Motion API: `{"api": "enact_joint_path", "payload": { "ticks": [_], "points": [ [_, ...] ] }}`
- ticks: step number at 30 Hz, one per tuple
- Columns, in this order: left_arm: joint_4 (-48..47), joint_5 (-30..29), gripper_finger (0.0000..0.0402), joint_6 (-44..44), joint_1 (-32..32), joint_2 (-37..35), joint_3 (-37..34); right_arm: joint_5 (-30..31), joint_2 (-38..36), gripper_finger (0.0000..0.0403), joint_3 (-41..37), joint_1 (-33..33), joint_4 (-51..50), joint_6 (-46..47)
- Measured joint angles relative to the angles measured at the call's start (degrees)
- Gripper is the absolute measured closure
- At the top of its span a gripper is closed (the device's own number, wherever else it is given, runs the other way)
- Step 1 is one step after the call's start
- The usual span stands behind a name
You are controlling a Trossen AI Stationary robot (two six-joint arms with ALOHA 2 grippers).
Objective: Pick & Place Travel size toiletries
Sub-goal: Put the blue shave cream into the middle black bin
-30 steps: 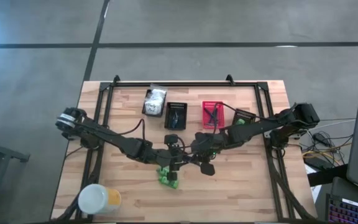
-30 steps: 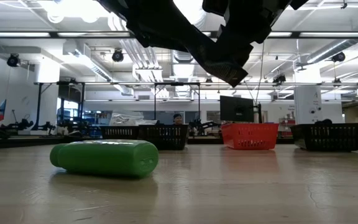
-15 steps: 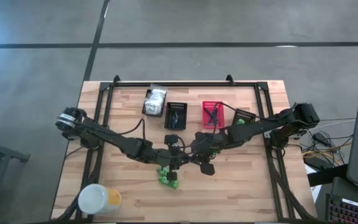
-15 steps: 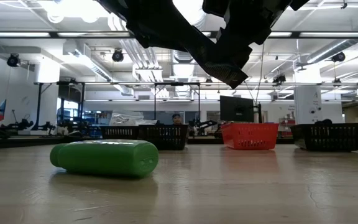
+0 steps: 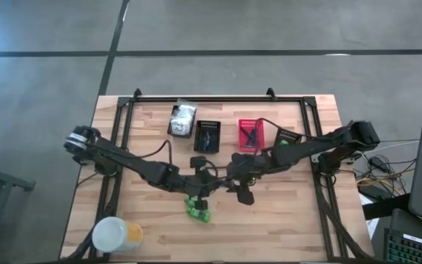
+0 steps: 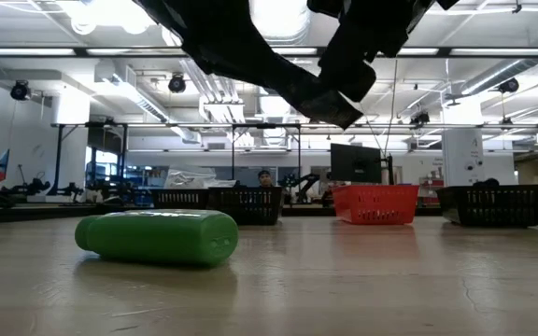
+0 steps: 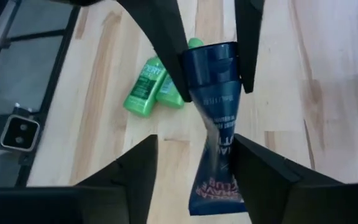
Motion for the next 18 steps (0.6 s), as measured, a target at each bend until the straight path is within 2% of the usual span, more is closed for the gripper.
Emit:
{"api": "enact_joint_path", "payload": {
  "ticks": [6,11,14,18],
  "points": [
    [-7.0,-2.9,0.0268,-2.4,0.1,-1.7,-0.2,2.3,-3.7,0.0195,0.1,0.1,-2.5,1.9],
    [-13.3,-7.6,0.0268,-7.4,0.5,-3.4,-0.2,4.7,-7.6,0.0201,0.1,0.1,-4.8,2.9],
    [-17.4,-13.7,0.0268,-12.6,0.9,-4.5,-0.2,8.3,-10.4,0.0211,0.0,0.1,-7.0,3.8],
    [-18.2,-26.7,0.0268,-16.6,2.1,-6.6,-0.1,13.1,-13.5,0.0227,0.0,0.2,-10.3,5.4]
  ]
}}
